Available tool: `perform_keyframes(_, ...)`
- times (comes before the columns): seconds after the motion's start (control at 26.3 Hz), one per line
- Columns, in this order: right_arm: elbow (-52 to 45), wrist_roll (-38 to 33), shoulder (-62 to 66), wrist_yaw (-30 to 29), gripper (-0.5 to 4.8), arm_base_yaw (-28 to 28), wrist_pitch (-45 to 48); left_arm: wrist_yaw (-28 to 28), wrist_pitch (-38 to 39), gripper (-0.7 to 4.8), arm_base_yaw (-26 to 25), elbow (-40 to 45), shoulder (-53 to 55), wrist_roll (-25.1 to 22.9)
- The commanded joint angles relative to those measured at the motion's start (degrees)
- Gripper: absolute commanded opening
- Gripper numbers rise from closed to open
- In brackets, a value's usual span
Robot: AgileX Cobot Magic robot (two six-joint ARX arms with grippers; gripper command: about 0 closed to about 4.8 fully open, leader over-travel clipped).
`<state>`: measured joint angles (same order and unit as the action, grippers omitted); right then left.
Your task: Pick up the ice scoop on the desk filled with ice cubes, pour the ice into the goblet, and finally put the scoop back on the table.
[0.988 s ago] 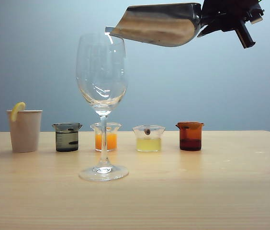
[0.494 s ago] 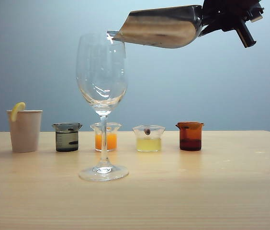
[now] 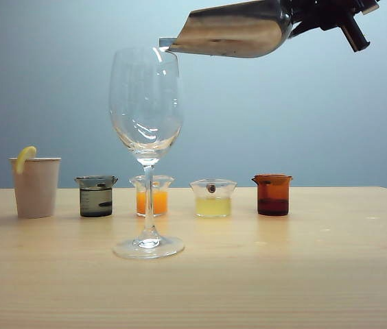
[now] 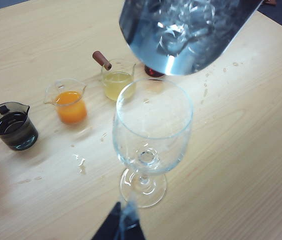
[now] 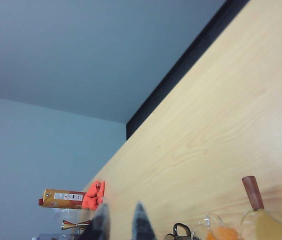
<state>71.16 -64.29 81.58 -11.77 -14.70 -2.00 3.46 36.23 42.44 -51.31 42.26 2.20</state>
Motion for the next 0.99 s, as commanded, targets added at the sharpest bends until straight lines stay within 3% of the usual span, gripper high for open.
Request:
perform_keyframes(0.04,0.76,-0.15,-0.37,-0.11,-0.09,-0.44,0.39,-0.26,-0.57,-0.05,0.07,-0.17,-0.09,-0.20)
perform_keyframes(0.99,0.92,2.64,-0.20,1.18,-0.09,-2.19,-0.68,-0.28,-0.50,-0.05,0.07,-0.17,-0.11,0.00)
